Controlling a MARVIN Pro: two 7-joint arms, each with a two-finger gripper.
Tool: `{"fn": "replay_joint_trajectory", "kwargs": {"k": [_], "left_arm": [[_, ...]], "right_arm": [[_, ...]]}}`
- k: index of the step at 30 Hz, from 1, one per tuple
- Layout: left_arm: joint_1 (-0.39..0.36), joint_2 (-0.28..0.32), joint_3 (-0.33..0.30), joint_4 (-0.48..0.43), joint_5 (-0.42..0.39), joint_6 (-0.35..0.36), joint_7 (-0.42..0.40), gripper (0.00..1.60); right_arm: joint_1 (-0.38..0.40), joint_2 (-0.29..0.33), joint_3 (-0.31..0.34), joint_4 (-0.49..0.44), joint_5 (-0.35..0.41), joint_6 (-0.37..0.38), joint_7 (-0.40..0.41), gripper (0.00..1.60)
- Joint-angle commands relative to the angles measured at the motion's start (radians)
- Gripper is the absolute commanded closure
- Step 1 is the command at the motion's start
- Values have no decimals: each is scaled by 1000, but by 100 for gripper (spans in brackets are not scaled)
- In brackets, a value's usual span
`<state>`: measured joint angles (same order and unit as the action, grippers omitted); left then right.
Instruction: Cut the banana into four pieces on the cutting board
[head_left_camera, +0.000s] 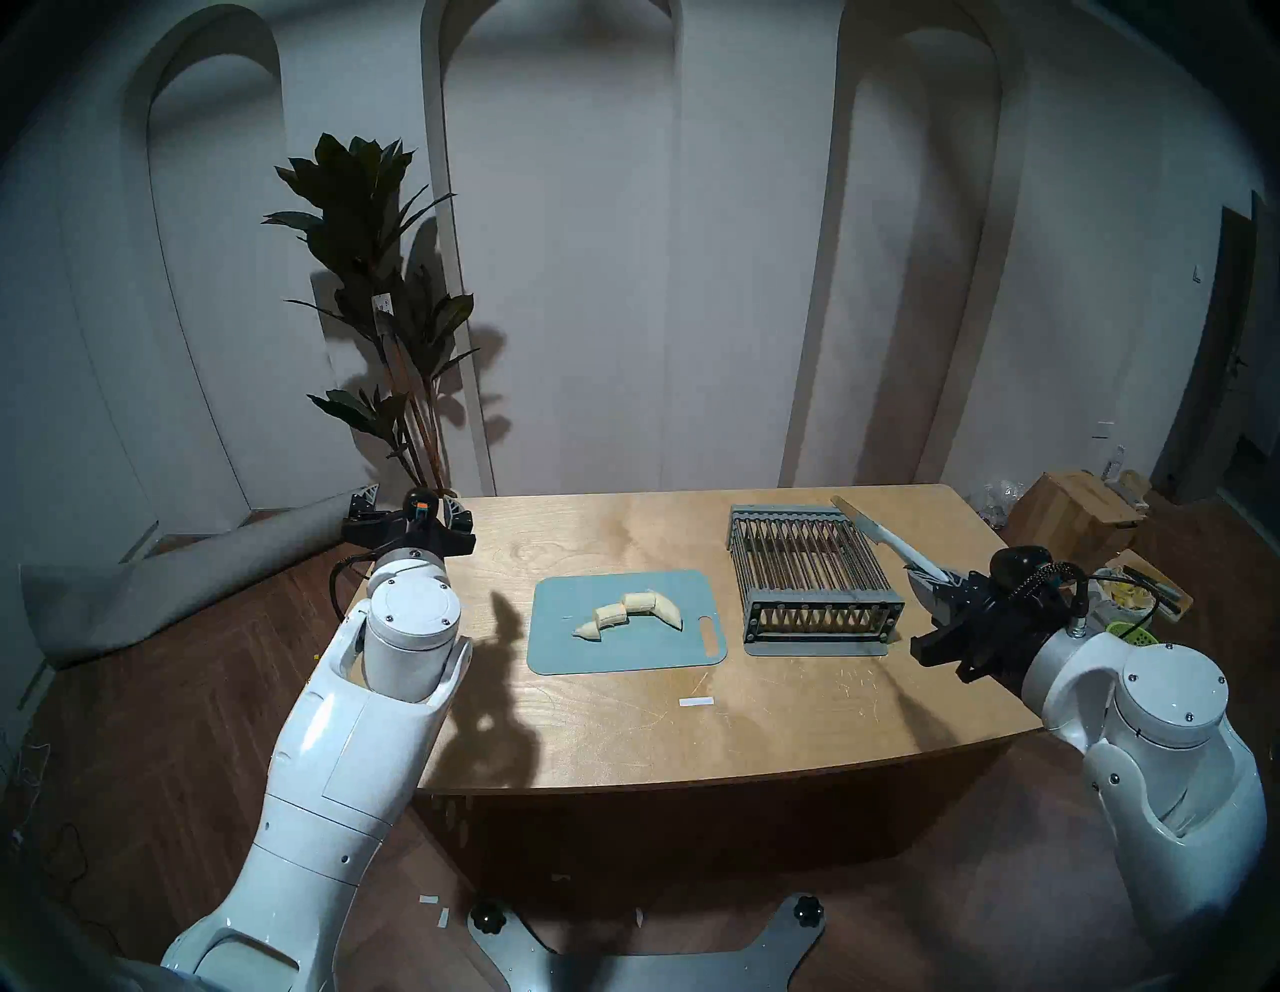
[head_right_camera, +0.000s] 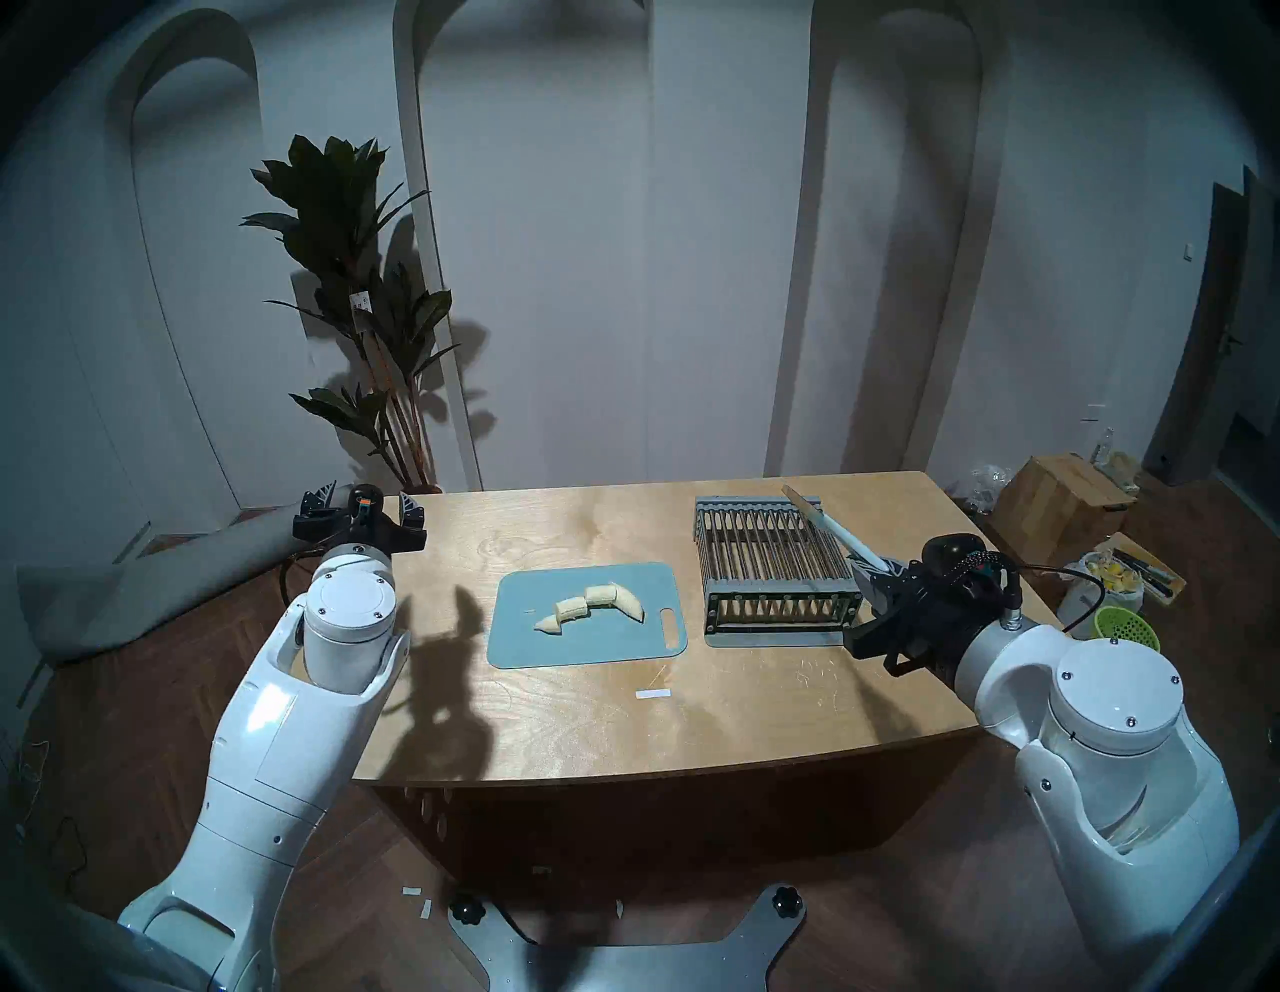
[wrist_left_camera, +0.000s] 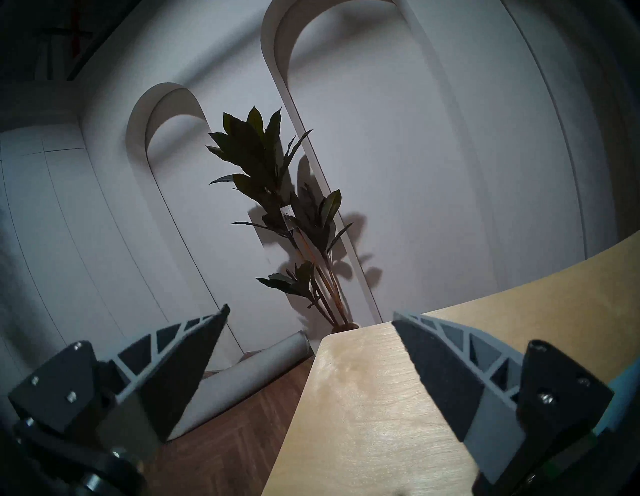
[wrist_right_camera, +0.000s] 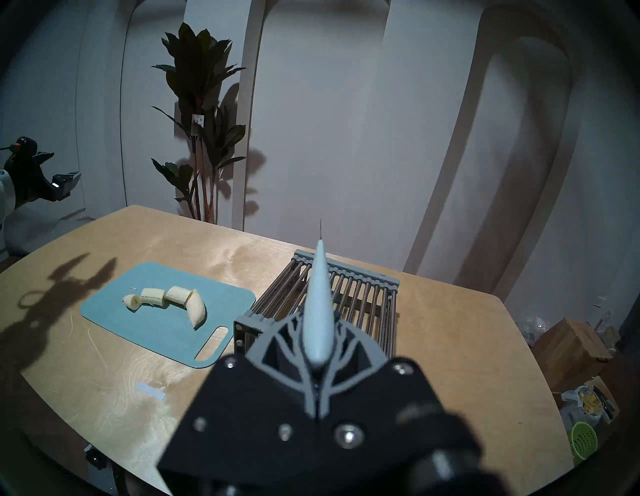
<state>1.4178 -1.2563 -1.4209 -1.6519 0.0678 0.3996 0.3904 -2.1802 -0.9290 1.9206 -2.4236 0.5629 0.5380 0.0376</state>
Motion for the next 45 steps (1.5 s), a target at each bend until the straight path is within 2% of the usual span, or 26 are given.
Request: {"fn": "replay_joint_trajectory", "kwargs": {"k": [1,15,24,28,37,40,45], "left_arm": [[-45,29,0,-9,4,24,-34,0],[-52,35,-1,-13,6,54,-65,0],[-52,35,-3,-13,7,58,-74,0],[-53,35,-4,-13,9,57,-76,0],[-53,35,-3,-13,10,56,-74,0],[-53,35,-3,-13,10,56,-73,0],[-53,36,-2,-13,9,56,-72,0]], "right_arm": [[-25,-4,47,-20,17,-24,39,160],[-58,-22,126,-20,45,-32,89,160],[-71,-51,187,-20,99,9,107,160],[-81,-64,205,-20,118,67,88,160],[6,-63,122,-20,116,192,-49,160],[52,-48,85,-5,134,177,-76,160],[114,-20,19,103,174,109,-85,160]]}}
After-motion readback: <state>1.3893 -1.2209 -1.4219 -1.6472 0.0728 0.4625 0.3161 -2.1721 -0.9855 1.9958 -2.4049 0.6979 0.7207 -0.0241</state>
